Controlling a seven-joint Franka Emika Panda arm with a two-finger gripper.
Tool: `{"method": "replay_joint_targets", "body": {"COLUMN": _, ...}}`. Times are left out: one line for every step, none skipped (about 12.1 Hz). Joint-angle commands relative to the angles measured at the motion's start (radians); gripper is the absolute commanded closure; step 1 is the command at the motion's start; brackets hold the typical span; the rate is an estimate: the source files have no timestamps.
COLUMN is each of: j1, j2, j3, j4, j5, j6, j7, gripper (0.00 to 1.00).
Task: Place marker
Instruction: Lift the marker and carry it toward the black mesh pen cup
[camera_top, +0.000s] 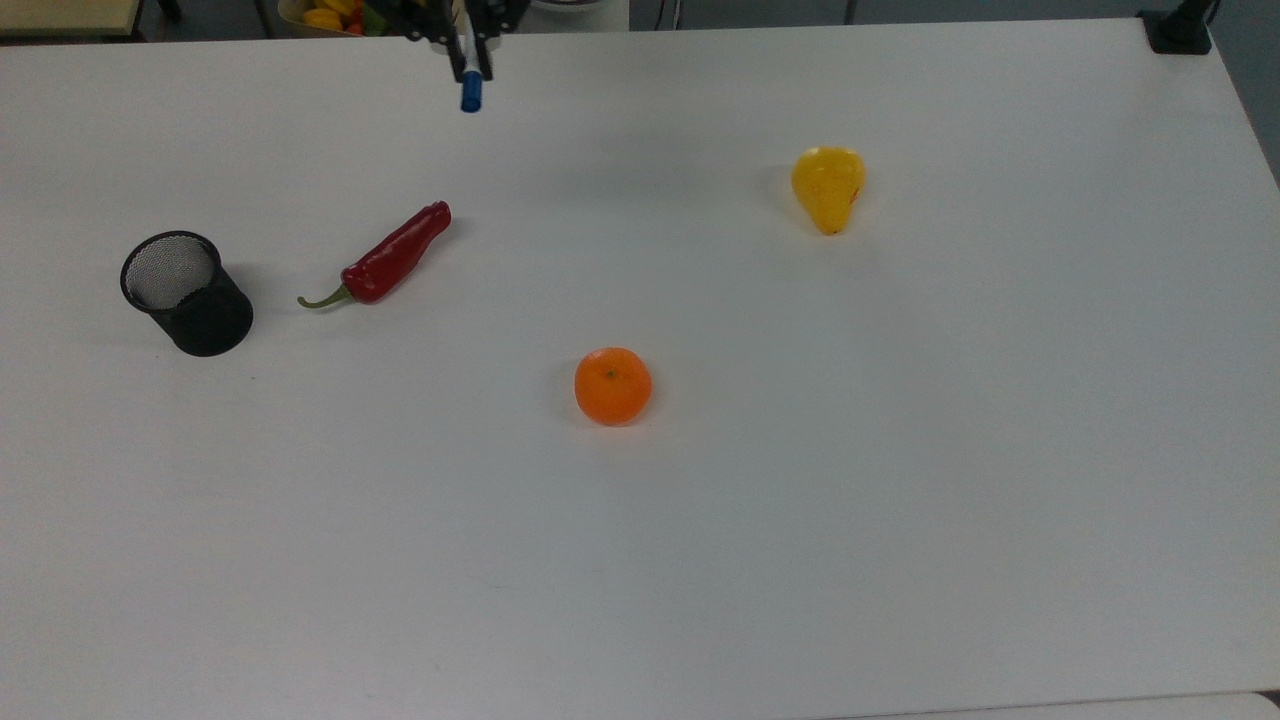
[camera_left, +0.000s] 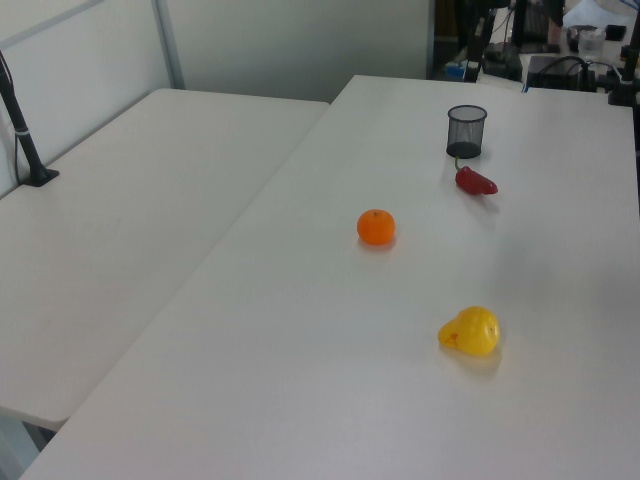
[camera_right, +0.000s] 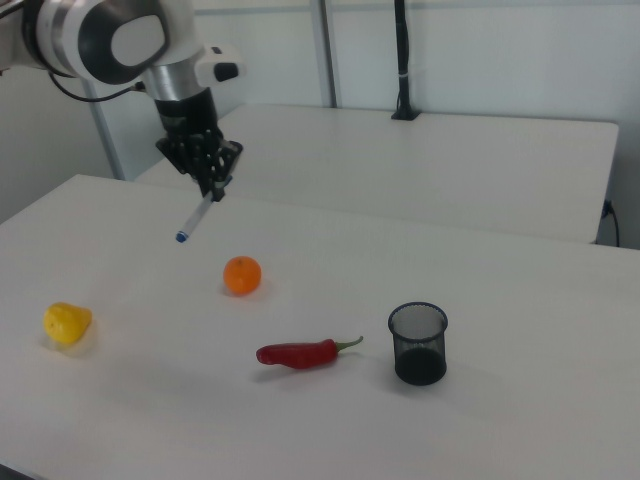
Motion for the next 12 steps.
{"method": "replay_joint_targets", "body": {"j1": 0.009, "j2": 0.001, "j3": -0.103, "j4": -0.006, "j5": 0.031, "j6": 0.14, "j7": -0.087, "gripper": 1.0}}
{"method": "replay_joint_targets", "body": {"j1": -0.001, "j2": 0.009, "j3": -0.121, "j4": -0.012, "j5": 0.032, "j6": 0.197, "j7": -0.092, "gripper": 1.0}}
{"method": "replay_joint_targets", "body": {"j1": -0.014, "j2": 0.012, "j3": -0.13, "j4": -0.03, "j5": 0.032, "j6": 0.266, "j7": -0.095, "gripper": 1.0}}
{"method": "replay_joint_targets", "body": {"j1": -0.028, "j2": 0.013, "j3": -0.141, "j4": -0.052, "j5": 0.04, "j6": 0.33, "j7": -0.095, "gripper": 1.0}}
{"method": "replay_joint_targets", "body": {"j1": -0.044, "j2": 0.022, "j3": -0.152, "j4": -0.076, "j5": 0.066, "j6": 0.413, "j7": -0.095, "gripper": 1.0}}
{"method": "replay_joint_targets", "body": {"j1": -0.054, "j2": 0.03, "j3": -0.163, "j4": -0.089, "j5": 0.086, "j6": 0.471, "j7": -0.095, "gripper": 1.0}}
{"method": "replay_joint_targets", "body": {"j1": -0.058, "j2": 0.042, "j3": -0.185, "j4": -0.104, "j5": 0.106, "j6": 0.539, "j7": -0.095, "gripper": 1.0}}
{"method": "replay_joint_targets", "body": {"j1": -0.061, "j2": 0.058, "j3": -0.202, "j4": -0.116, "j5": 0.109, "j6": 0.599, "j7": -0.096, "gripper": 1.0}}
{"method": "replay_joint_targets", "body": {"j1": -0.07, "j2": 0.074, "j3": -0.21, "j4": -0.126, "j5": 0.11, "j6": 0.649, "j7": -0.098, "gripper": 1.0}}
{"method": "replay_joint_targets", "body": {"j1": -0.087, "j2": 0.085, "j3": -0.212, "j4": -0.146, "j5": 0.123, "j6": 0.703, "j7": -0.098, "gripper": 1.0}}
{"method": "replay_joint_targets", "body": {"j1": -0.095, "j2": 0.091, "j3": -0.212, "j4": -0.159, "j5": 0.135, "j6": 0.74, "j7": -0.098, "gripper": 1.0}}
{"method": "replay_joint_targets", "body": {"j1": -0.107, "j2": 0.101, "j3": -0.212, "j4": -0.17, "j5": 0.141, "j6": 0.769, "j7": -0.098, "gripper": 1.0}}
